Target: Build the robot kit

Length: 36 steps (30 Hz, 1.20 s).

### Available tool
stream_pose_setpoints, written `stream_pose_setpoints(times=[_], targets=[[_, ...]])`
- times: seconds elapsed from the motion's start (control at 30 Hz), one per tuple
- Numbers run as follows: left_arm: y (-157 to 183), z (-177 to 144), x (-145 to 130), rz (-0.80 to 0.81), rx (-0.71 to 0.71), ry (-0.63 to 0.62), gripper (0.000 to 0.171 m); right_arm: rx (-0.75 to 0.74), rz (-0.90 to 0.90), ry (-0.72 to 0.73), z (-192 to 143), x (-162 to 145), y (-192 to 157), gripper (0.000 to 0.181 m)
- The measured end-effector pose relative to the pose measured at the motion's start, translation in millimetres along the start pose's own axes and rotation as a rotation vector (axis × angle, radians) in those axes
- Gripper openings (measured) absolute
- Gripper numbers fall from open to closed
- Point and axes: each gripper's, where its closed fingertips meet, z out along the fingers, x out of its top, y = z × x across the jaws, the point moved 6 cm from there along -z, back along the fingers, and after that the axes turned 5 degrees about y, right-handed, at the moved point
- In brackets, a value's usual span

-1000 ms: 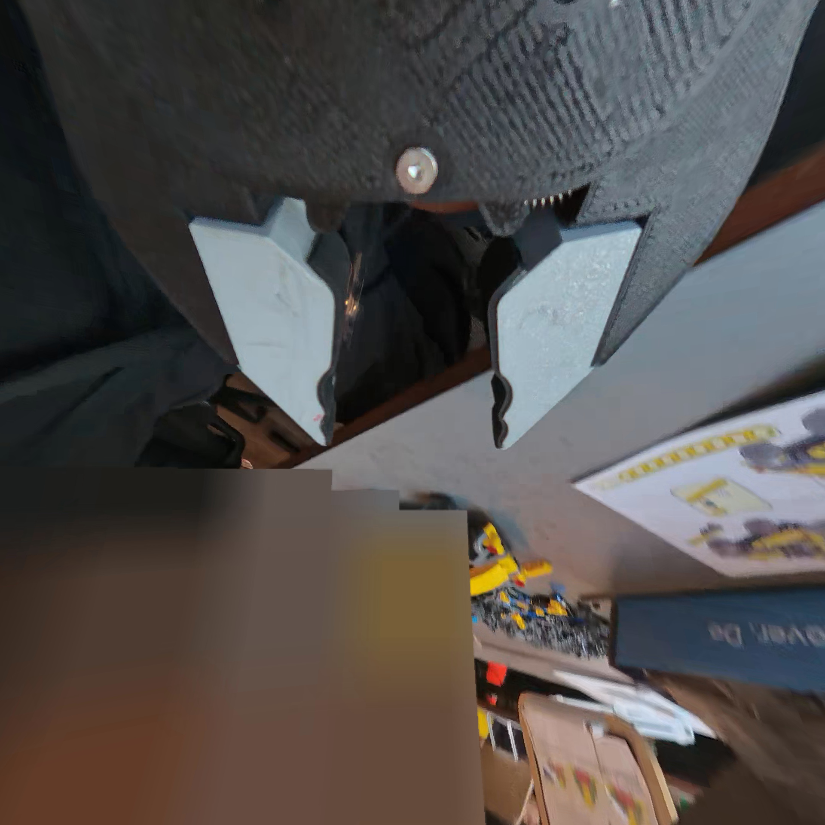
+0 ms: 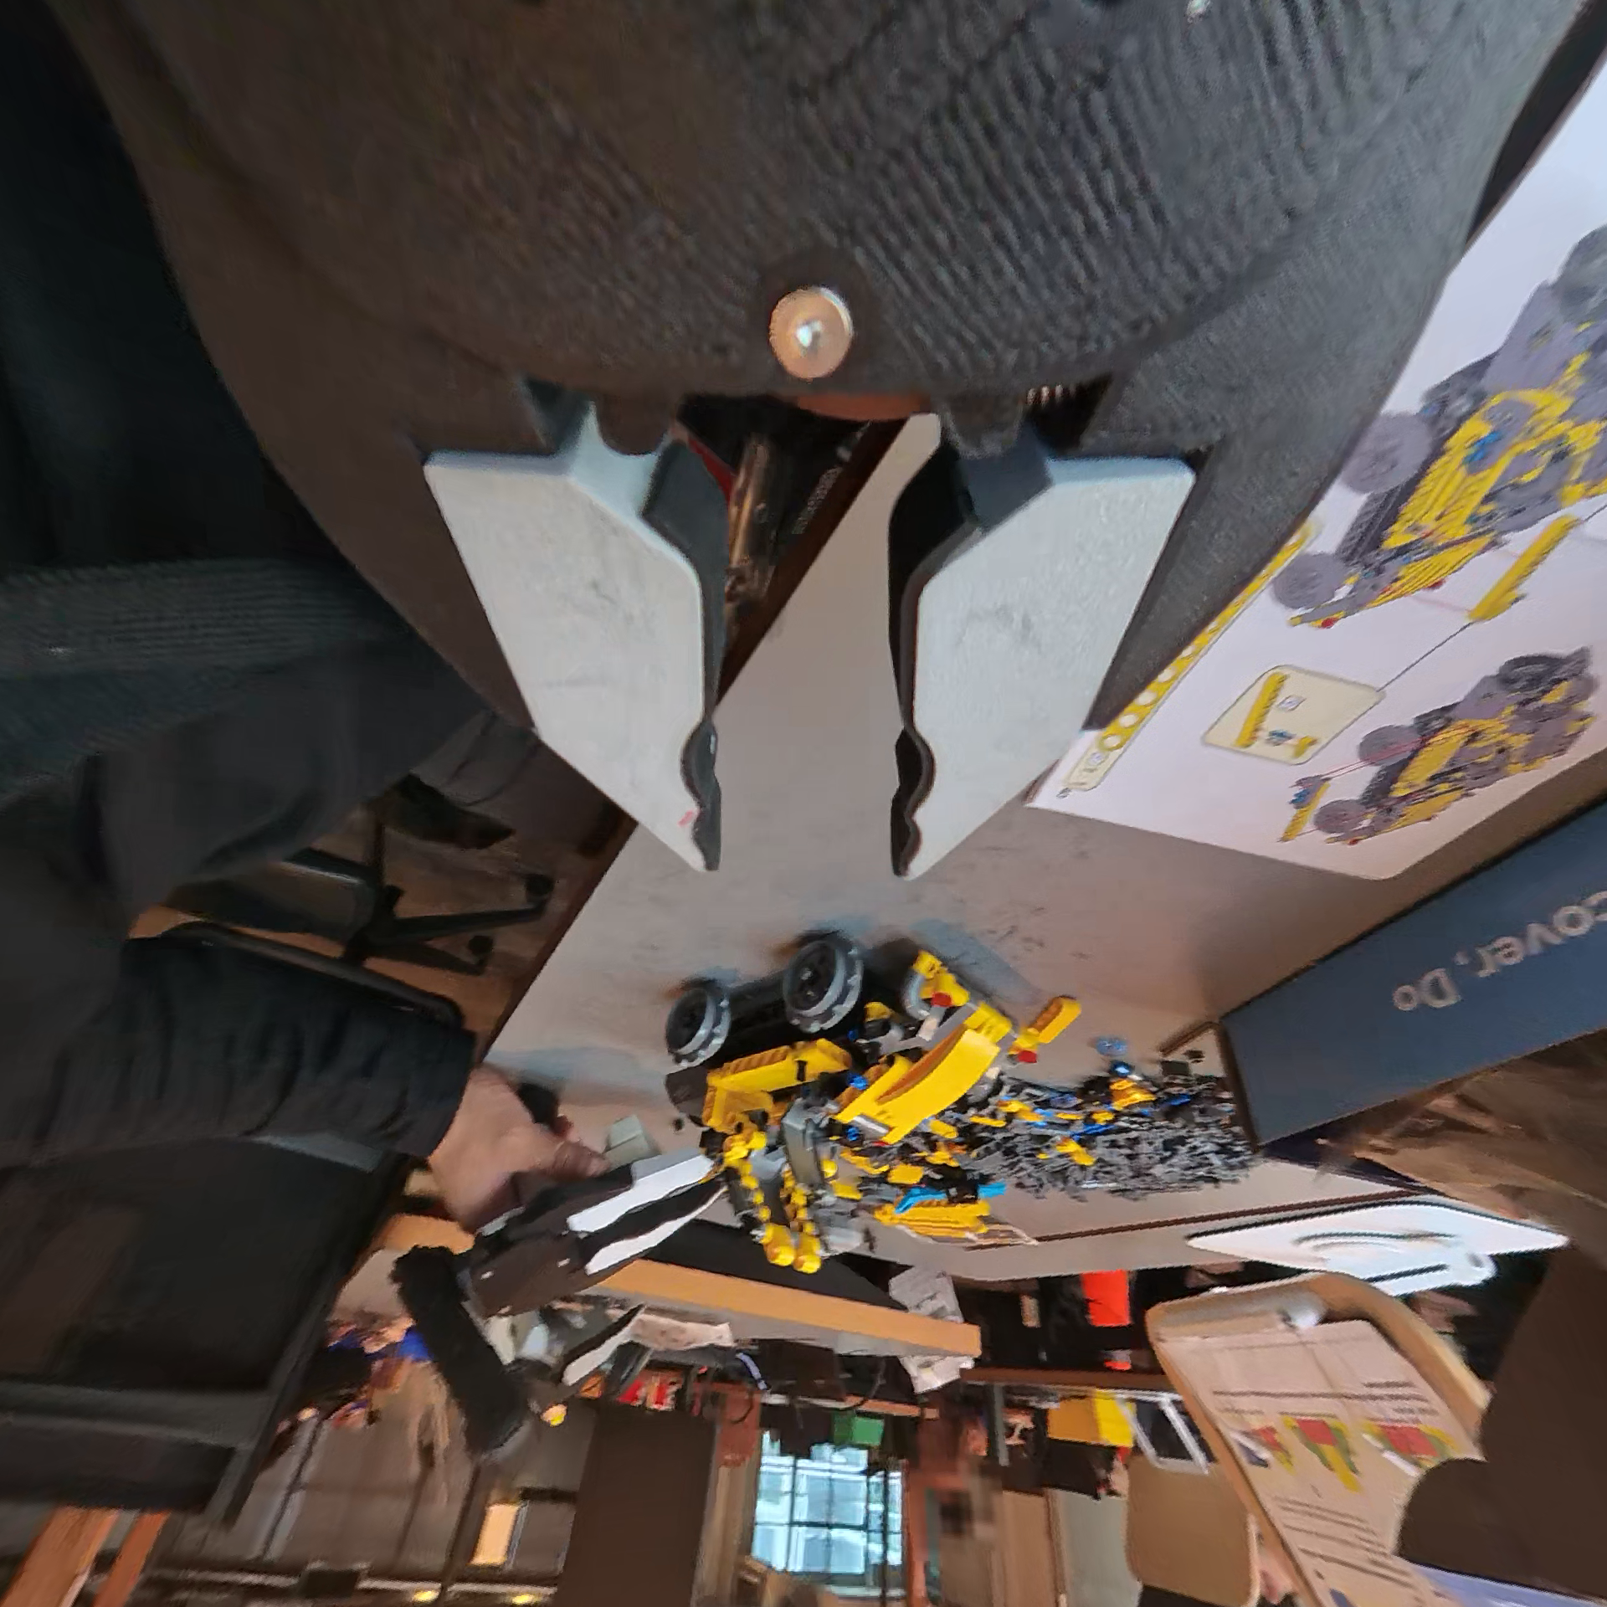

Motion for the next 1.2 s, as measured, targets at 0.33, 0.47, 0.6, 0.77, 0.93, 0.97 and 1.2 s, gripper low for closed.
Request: stream_pose_setpoints(times=[0.33,0.47,0.6,0.77,0.93,0.97,1.2], targets=[[-3.1,-3.8,-7.3,0.008,-0.005,-0.057,0.035,-0.089,-0.097,-0.092,7.0,-7.2,-1.0,0.012],[-3.7,-3.2,-10.3,0.016,-0.020,-0.077,0.035,-0.107,-0.118,-0.104,7.8,-8.4,-0.9,0.003],[-7.8,-2.8,-11.8,-0.024,-0.032,-0.086,0.035,-0.123,-0.118,-0.101,6.9,-8.5,0.6,0.001],[-8.4,-1.4,-9.6,-0.036,-0.057,-0.075,0.036,-0.143,-0.124,-0.091,4.9,-8.0,2.0,0.000],[-7.4,-1.1,-11.1,-0.007,-0.056,-0.080,0.036,-0.157,-0.139,-0.092,4.5,-8.1,2.1,0.000],[-7.5,-0.9,-11.4,-0.008,-0.058,-0.081,0.036,-0.161,-0.143,-0.092,4.3,-8.1,2.0,0.000],[-9.0,-1.2,-10.9,-0.009,-0.056,-0.078,0.036,-0.164,-0.142,-0.090,4.0,-7.9,2.2,0.000]])
